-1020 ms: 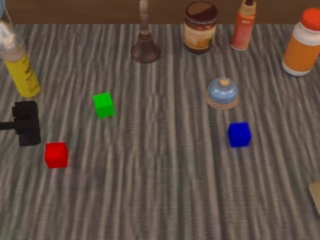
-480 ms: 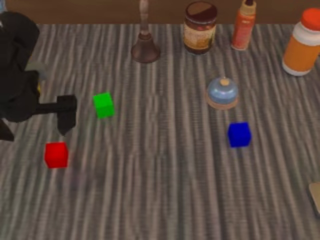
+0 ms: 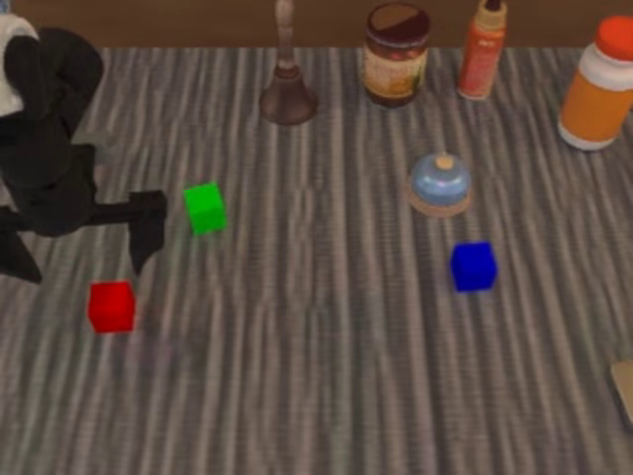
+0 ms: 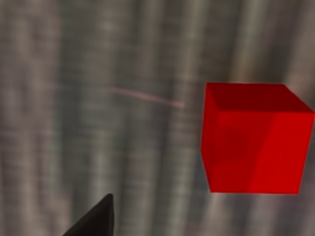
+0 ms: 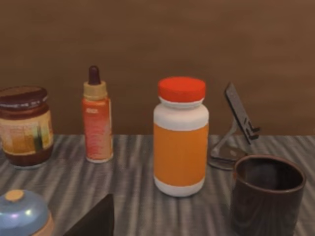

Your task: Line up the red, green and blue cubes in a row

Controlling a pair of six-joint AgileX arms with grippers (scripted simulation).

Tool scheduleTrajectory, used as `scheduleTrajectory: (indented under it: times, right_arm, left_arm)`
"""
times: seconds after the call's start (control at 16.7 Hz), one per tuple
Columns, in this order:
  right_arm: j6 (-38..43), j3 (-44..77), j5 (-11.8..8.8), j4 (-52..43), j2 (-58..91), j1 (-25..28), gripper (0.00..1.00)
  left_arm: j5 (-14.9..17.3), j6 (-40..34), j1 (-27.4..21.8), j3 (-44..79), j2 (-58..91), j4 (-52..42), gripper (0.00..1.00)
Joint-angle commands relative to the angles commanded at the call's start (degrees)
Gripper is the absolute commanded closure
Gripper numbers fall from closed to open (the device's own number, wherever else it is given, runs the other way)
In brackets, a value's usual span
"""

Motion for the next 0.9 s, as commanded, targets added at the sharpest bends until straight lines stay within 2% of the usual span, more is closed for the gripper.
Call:
scheduleTrajectory:
  times: [0.24, 0.66, 0.9]
  right_arm:
    - [0.0, 0.0, 0.0, 0.0, 0.0, 0.0, 0.0]
    - [0.0, 0.0, 0.0, 0.0, 0.0, 0.0, 0.0]
    - [0.0, 0.0, 0.0, 0.0, 0.0, 0.0, 0.0]
  left_arm:
    - [0.0, 0.2, 0.2, -1.5, 1.1, 2.4, 0.0]
    - [0.1, 0.2, 0.1, -9.0, 9.0, 18.2, 0.0]
    - [0.1, 0.2, 0.1, -9.4, 9.6, 19.0, 0.0]
